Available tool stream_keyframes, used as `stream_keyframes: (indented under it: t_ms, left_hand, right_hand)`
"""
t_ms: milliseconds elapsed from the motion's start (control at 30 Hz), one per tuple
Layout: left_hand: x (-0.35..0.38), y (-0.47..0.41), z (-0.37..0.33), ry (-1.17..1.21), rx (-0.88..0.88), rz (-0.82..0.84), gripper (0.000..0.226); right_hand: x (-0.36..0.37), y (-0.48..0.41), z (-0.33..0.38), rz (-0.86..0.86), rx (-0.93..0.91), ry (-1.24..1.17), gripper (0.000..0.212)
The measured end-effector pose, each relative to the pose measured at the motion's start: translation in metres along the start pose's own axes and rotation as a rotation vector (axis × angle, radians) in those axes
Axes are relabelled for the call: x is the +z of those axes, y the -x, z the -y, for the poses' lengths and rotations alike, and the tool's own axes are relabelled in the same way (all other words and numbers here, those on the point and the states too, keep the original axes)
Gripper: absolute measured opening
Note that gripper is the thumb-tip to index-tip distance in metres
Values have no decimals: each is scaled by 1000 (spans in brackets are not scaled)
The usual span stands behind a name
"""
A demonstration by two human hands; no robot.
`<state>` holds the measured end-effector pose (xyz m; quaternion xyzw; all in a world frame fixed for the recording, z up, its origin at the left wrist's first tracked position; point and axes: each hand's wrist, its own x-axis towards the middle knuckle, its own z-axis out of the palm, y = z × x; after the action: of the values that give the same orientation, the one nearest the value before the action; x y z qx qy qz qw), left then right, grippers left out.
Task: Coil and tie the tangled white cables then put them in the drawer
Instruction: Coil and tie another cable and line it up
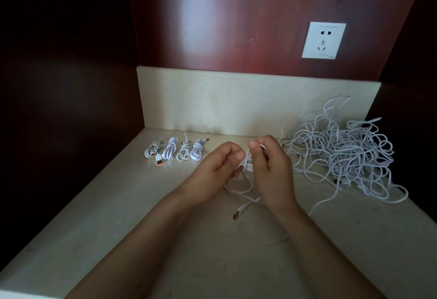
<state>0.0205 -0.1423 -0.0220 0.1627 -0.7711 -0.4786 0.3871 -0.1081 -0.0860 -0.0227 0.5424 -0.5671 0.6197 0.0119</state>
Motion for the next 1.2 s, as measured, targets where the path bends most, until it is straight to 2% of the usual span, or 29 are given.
stream_keyframes:
  t_ms: [167,367,467,567,700,800,933,1033,1200]
  left_hand:
    - [-9,-2,3,-10,-56,69,4]
    - [-7,-2,5,-142,-47,-42,4]
    - [-17,-1,4,-197,-52,-4,7]
    - [-27,-1,-1,-205,-133,104,10]
    - [-34,2,-6,-49,-280,269,8]
    - [-34,3,-12,124,-310,325,10]
    - [-27,4,-14,236,-282,319,17]
    - [-26,4,-14,314,-212,296,14]
    - [-22,1,-16,294,-173,100,16]
  right_hand:
    - [-1,-1,-6,-17,47,-37,19]
    - [3,-3,-8,-2,128,-157,25]
    - [-1,-7,-11,82,219,-220,21]
    - [-8,-10,-11,211,258,-231,20]
    - [-11,-10,-5,290,281,-268,17]
    - [-10,-8,2,305,446,-482,14]
    - [-7,-7,7,292,552,-629,15]
    - [-4,-6,9,284,566,-663,17]
    - [0,1,6,307,465,-442,45]
